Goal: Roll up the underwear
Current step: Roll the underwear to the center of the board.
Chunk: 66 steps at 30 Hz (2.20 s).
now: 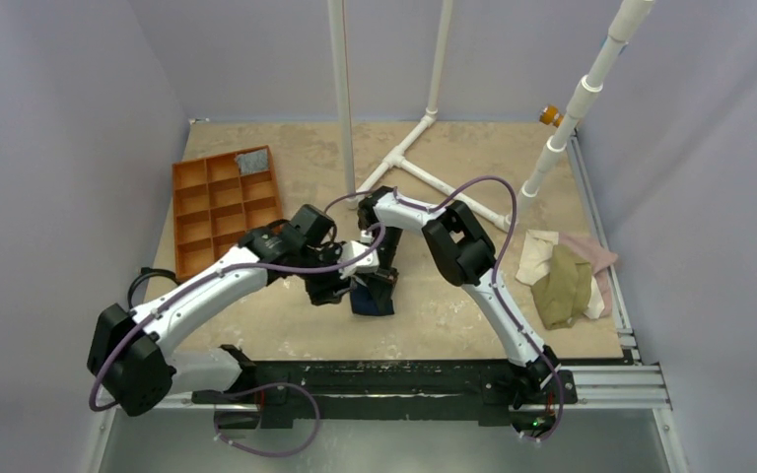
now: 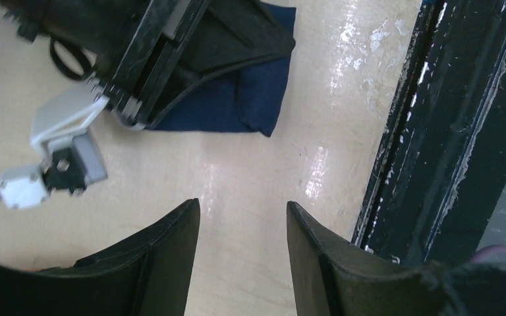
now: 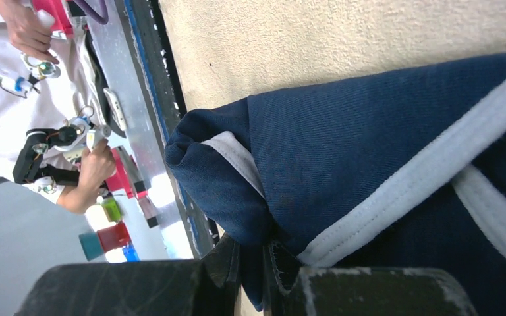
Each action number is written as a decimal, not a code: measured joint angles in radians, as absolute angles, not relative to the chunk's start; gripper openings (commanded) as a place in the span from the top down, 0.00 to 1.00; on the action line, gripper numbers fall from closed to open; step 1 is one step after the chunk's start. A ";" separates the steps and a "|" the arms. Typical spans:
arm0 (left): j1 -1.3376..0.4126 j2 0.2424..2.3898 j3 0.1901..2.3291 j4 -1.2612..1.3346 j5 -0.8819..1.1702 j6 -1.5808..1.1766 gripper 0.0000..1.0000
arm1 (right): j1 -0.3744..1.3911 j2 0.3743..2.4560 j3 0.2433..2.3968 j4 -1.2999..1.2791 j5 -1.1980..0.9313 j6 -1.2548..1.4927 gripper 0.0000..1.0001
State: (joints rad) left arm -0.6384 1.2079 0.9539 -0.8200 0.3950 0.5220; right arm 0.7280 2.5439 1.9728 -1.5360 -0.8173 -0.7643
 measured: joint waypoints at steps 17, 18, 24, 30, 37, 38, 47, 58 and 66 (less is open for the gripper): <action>-0.930 1.497 0.953 -0.573 0.231 0.527 0.44 | 0.726 2.545 1.972 -1.536 -0.822 -0.760 1.00; -0.932 1.510 0.953 -0.568 0.226 0.527 0.44 | 0.726 2.545 1.972 -1.536 -0.822 -0.760 1.00; -0.938 1.561 0.953 -0.567 0.183 0.517 0.43 | 0.726 2.545 1.969 -1.534 -0.825 -0.759 1.00; -0.949 1.608 0.963 -0.587 0.151 0.512 0.44 | 0.724 2.545 1.963 -1.532 -0.831 -0.758 1.00; -0.968 1.661 0.999 -0.625 0.117 0.493 0.44 | 0.714 2.531 1.930 -1.505 -0.838 -0.728 1.00; -0.969 1.665 1.006 -0.628 0.118 0.487 0.44 | 0.710 2.522 1.914 -1.493 -0.841 -0.720 1.00; -0.981 1.684 1.067 -0.626 0.131 0.424 0.44 | 0.680 2.455 1.803 -1.419 -0.829 -0.677 1.00; -1.034 1.762 1.125 -0.620 0.121 0.408 0.50 | 0.640 2.383 1.687 -1.365 -0.792 -0.661 1.00; -1.049 1.803 1.141 -0.593 0.073 0.401 0.78 | 0.634 2.381 1.678 -1.374 -0.777 -0.654 1.00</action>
State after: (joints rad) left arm -1.0489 1.8030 1.1412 -0.5934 0.0734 0.4011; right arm 0.6338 2.3814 1.6783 -1.3735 -0.7773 -0.6544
